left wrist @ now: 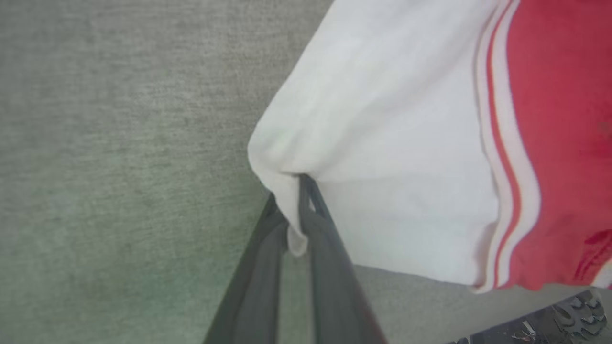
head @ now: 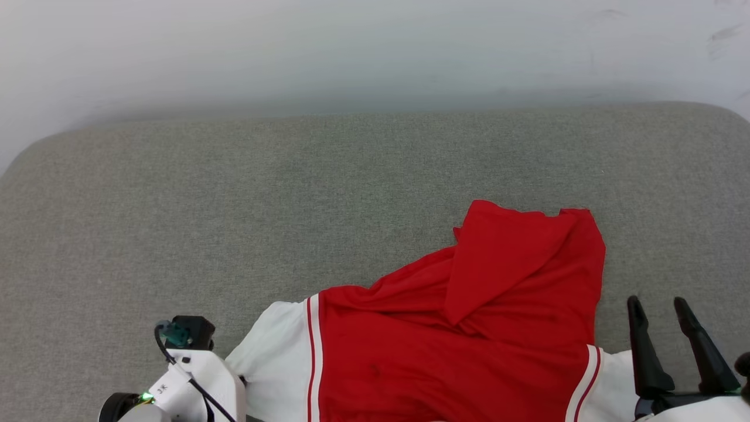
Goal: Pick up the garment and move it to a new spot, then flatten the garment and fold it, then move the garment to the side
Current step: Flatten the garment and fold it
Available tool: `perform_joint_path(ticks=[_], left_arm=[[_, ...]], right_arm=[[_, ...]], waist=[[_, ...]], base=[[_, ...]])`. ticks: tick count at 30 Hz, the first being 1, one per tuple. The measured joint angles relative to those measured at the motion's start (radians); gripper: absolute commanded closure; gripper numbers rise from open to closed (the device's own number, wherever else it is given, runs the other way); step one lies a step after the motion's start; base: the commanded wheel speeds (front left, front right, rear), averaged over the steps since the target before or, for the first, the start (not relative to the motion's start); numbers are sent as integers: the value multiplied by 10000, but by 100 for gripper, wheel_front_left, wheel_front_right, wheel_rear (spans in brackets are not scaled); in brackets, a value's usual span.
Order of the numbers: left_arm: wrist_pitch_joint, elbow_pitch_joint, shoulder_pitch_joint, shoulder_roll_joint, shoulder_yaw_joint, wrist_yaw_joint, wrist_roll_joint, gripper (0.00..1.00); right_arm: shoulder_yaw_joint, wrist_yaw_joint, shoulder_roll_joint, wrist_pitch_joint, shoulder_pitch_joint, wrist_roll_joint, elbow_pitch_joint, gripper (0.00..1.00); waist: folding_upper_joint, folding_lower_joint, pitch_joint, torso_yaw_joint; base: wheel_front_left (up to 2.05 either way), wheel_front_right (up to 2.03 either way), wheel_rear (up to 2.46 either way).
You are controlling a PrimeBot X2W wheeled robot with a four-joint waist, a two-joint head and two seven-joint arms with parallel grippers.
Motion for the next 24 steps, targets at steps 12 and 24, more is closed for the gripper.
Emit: perform_joint_path(ticks=[12,24], left_arm=[[-2568,-754,-303,-6,800,715,815,100],[-3848,-2353,-302,171,1331,1338,1267,100]], right_arm=[[-1235,0,0,1879,412,138,871,0],[-941,0,-366,6870,1233,357,1231,0]], waist=[[0,1,28,21],[0,0,179,194]], base=[[0,0,0],[0,0,0]])
